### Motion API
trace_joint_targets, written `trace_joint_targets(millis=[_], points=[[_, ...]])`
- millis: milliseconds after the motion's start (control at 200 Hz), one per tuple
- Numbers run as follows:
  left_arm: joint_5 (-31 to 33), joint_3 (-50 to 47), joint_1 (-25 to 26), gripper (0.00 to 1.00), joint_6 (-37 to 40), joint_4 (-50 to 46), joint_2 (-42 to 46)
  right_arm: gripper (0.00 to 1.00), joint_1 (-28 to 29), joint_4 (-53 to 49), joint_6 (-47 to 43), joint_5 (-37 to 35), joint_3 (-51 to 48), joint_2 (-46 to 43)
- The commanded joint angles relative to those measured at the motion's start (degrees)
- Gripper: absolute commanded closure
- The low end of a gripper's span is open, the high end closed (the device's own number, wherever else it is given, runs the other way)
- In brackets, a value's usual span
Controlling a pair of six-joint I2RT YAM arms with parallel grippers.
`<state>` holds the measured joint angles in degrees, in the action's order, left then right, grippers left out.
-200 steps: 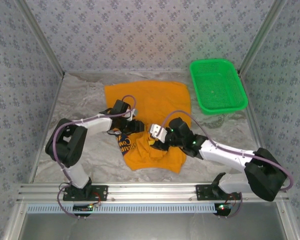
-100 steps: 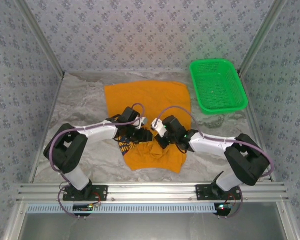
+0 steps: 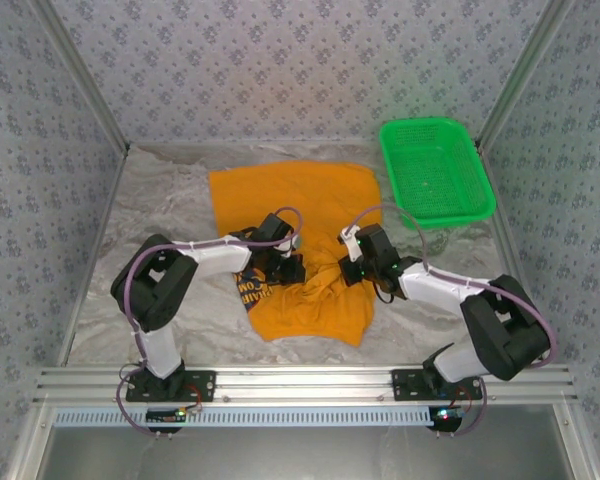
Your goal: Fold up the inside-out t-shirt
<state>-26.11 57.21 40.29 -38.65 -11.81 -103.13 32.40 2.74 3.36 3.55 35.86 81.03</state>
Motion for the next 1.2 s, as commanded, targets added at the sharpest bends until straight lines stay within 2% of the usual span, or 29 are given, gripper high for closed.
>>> trace_joint_targets(millis=[0, 105, 230, 365, 515, 800, 830, 895, 949, 1054, 1194], points=[[-1.1, -0.6, 0.2, 1.0, 0.5, 0.5, 4.2, 0.73, 1.8, -0.6, -1.4, -2.7, 1.0, -5.4], [-3.3, -1.5, 0.2, 1.0, -0.7, 1.7, 7.2, 0.62, 4.9, -7.2, -7.7, -1.4, 6.0, -9.6], [-6.9, -3.9, -0.3, 1.0, -4.1, 6.5, 9.9, 0.56, 6.9, -15.1, -10.7, 4.4, 12.8, -6.4], [-9.3, -7.8, -1.8, 1.0, -7.4, 12.1, 12.6, 0.55, 8.1, -16.5, -7.4, 8.0, 15.4, -0.5], [-10.4, -12.1, -2.3, 1.0, -6.3, 17.6, 16.0, 0.54, 7.7, -20.0, -3.6, 12.3, 18.5, 7.1], [-11.9, -17.3, -3.1, 1.0, -6.8, 25.0, 15.4, 0.55, 7.6, -21.1, -2.1, 8.6, 19.6, 15.6], [-12.2, -17.6, -3.1, 1.0, -7.0, 25.8, 15.2, 0.59, 7.5, -20.3, -2.2, 9.2, 19.6, 16.0], [-11.8, -18.0, -3.1, 1.0, -6.9, 26.3, 15.2, 0.86, 7.7, -16.0, -4.1, 13.9, 18.6, 14.5], [-10.8, -18.1, -3.5, 1.0, -6.7, 25.3, 15.3, 1.0, 7.7, -9.5, -6.1, 17.7, 15.9, 10.5], [-9.8, -18.3, -4.9, 0.99, -6.4, 24.6, 14.5, 1.0, 6.8, -0.1, -14.6, 24.5, 12.0, 1.3], [-8.1, -16.6, -7.2, 0.9, -7.5, 24.0, 10.0, 1.0, 9.0, 2.7, -34.1, 27.9, 6.8, -9.6]])
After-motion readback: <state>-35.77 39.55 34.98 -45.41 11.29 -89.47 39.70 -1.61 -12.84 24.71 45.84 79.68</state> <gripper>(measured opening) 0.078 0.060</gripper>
